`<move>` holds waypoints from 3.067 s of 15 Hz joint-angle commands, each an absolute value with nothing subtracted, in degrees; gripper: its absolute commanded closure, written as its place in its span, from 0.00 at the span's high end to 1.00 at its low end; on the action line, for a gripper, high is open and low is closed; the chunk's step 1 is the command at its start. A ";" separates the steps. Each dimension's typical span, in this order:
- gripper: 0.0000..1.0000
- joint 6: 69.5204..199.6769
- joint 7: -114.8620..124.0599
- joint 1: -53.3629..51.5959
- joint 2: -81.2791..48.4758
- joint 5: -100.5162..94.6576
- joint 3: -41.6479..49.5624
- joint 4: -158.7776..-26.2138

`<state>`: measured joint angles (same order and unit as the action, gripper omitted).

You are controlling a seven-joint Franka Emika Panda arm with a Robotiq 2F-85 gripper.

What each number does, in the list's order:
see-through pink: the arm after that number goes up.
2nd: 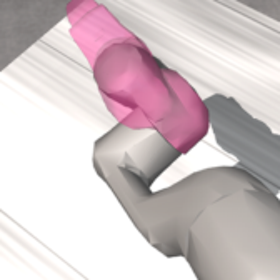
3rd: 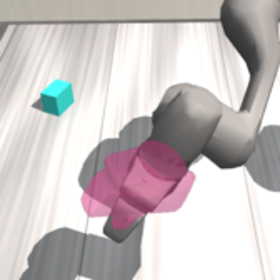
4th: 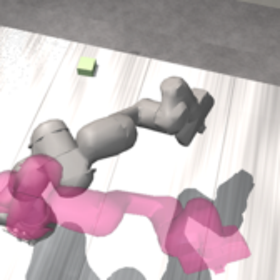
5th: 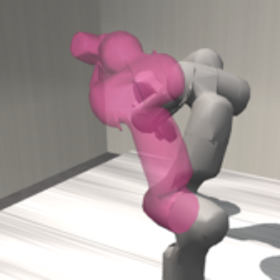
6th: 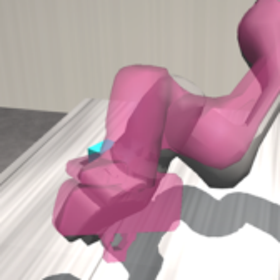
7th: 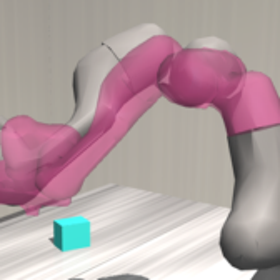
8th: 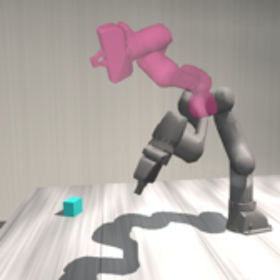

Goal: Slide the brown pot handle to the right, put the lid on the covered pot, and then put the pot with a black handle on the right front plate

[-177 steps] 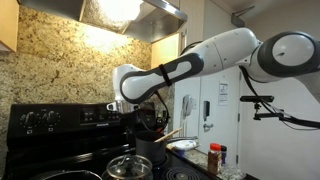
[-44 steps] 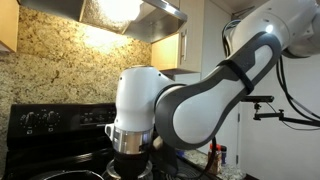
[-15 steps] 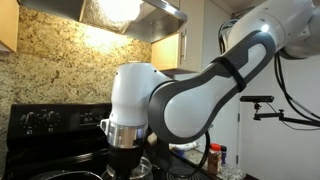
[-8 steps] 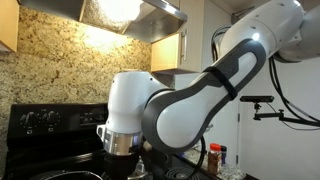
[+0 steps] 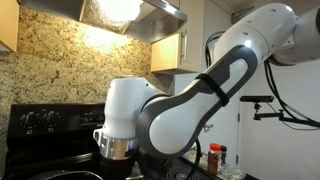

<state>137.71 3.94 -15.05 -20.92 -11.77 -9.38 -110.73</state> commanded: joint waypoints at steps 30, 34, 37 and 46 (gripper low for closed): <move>0.15 136.42 5.79 -15.90 -11.27 -12.02 -9.17 -113.37; 0.15 139.17 6.32 -15.03 -11.80 -11.68 -8.72 -116.92; 0.15 143.08 6.45 -14.65 -12.46 -11.19 -8.51 -121.09; 0.15 160.35 13.06 -17.08 -13.91 -12.83 -8.05 -134.93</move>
<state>155.16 9.78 -15.68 -13.71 -11.71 -8.08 -129.69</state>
